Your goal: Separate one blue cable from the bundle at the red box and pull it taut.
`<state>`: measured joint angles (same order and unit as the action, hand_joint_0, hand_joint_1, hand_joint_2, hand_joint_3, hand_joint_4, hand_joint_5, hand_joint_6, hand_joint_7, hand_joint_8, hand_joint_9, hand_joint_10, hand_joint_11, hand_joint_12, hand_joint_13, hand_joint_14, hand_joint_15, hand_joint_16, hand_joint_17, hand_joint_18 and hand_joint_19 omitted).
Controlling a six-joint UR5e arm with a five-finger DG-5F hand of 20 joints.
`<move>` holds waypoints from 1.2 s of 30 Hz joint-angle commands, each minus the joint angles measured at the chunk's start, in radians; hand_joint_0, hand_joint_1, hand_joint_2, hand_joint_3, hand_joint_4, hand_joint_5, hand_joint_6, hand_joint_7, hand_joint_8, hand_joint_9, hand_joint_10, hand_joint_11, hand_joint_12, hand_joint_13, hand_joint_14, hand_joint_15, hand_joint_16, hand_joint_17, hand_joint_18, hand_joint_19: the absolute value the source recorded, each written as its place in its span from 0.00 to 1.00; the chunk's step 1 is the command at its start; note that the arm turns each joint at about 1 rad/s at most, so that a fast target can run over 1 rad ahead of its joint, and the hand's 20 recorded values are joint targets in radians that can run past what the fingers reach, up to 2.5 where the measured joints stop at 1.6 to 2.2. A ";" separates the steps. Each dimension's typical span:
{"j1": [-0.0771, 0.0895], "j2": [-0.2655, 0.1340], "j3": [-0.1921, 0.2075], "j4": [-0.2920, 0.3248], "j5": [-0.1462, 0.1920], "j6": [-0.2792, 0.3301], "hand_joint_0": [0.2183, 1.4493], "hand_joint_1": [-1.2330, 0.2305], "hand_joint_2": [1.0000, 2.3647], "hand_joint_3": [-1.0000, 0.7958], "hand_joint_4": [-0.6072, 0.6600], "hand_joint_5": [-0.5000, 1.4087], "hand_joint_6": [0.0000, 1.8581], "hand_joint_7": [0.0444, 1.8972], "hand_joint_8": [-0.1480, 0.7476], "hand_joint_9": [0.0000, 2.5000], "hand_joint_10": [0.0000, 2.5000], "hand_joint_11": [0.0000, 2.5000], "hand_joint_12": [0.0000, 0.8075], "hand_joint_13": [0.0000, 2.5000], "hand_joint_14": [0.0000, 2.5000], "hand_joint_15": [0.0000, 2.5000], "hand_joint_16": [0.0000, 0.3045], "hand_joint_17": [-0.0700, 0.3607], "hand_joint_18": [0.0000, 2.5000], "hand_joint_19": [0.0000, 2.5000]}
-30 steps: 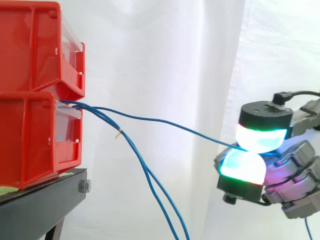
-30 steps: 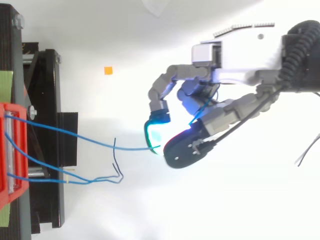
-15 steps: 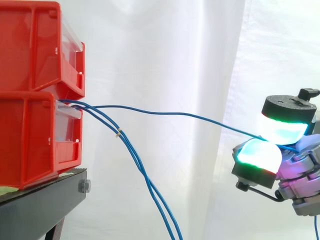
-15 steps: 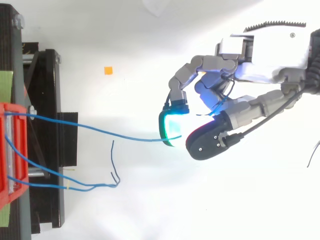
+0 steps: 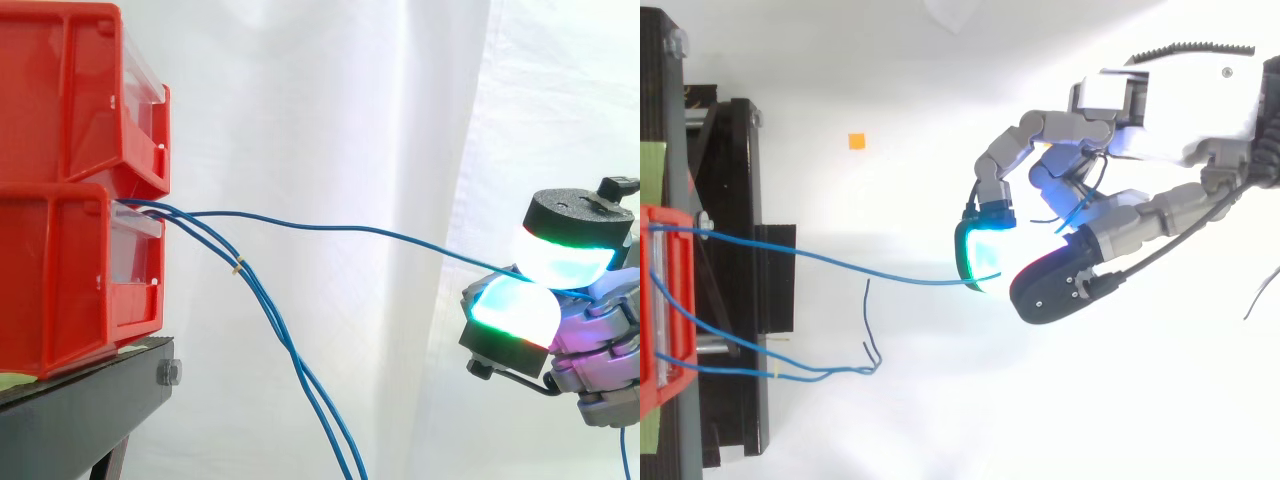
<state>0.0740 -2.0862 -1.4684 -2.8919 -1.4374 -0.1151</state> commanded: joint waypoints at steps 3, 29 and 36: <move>0.001 0.000 -0.001 0.000 0.000 0.000 0.37 0.27 0.01 0.54 0.42 0.20 0.50 0.57 0.47 0.34 1.00 0.44 0.44 0.34 1.00 0.47 0.15 0.40 0.46 0.68; 0.000 0.000 0.000 0.000 0.000 0.000 0.37 0.27 0.01 0.53 0.42 0.20 0.50 0.56 0.46 0.34 1.00 0.47 0.43 0.34 1.00 0.50 0.14 0.39 0.47 0.75; 0.000 0.000 -0.001 0.000 0.000 -0.001 0.37 0.27 0.01 0.53 0.42 0.20 0.50 0.57 0.45 0.34 1.00 0.47 0.43 0.34 1.00 0.49 0.15 0.39 0.47 0.76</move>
<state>0.0739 -2.0862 -1.4684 -2.8916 -1.4373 -0.1161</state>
